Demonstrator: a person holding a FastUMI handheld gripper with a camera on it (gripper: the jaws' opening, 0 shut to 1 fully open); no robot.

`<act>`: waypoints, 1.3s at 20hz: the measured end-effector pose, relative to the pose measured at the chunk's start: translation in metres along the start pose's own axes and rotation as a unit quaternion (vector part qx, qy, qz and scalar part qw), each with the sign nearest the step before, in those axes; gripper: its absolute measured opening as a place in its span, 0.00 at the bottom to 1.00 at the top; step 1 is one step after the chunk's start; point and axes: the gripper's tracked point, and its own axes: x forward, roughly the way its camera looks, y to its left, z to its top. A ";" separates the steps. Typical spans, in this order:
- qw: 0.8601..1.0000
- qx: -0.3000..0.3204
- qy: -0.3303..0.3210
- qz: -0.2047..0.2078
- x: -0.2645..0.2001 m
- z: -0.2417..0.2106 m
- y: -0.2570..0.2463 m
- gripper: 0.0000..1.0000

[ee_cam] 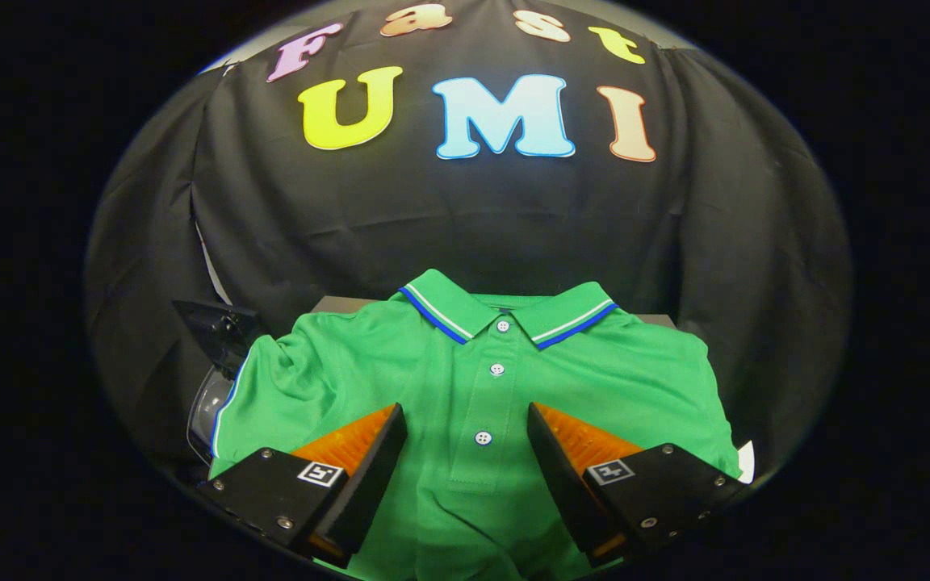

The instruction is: Put the clothes into the washing machine and then close the washing machine lid.

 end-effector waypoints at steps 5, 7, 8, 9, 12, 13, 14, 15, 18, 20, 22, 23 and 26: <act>1.000 -0.003 0.000 -0.001 -0.006 -0.003 0.004 0.60; 1.000 -0.005 -0.008 0.006 -0.010 -0.004 0.010 0.47; 1.000 -0.006 -0.014 0.010 -0.012 -0.005 0.012 0.40; 1.000 -0.003 -0.014 0.014 -0.014 -0.004 0.015 0.28; 1.000 0.015 -0.011 0.024 -0.016 -0.009 0.015 0.13; 0.999 0.028 -0.009 0.028 -0.018 -0.008 0.014 0.08; 0.998 0.044 -0.008 0.035 -0.020 -0.008 0.015 0.05; 0.997 0.063 -0.006 0.044 -0.023 -0.007 0.016 0.01; 0.991 0.116 -0.031 0.067 -0.034 -0.003 0.019 0.00; 0.986 0.135 -0.058 0.075 -0.046 0.006 0.022 0.00; 0.984 0.135 -0.089 0.078 -0.064 0.020 0.024 0.00; 0.984 0.126 -0.102 0.080 -0.074 0.027 0.026 0.00; 0.980 0.110 -0.151 0.072 -0.105 0.038 0.031 0.00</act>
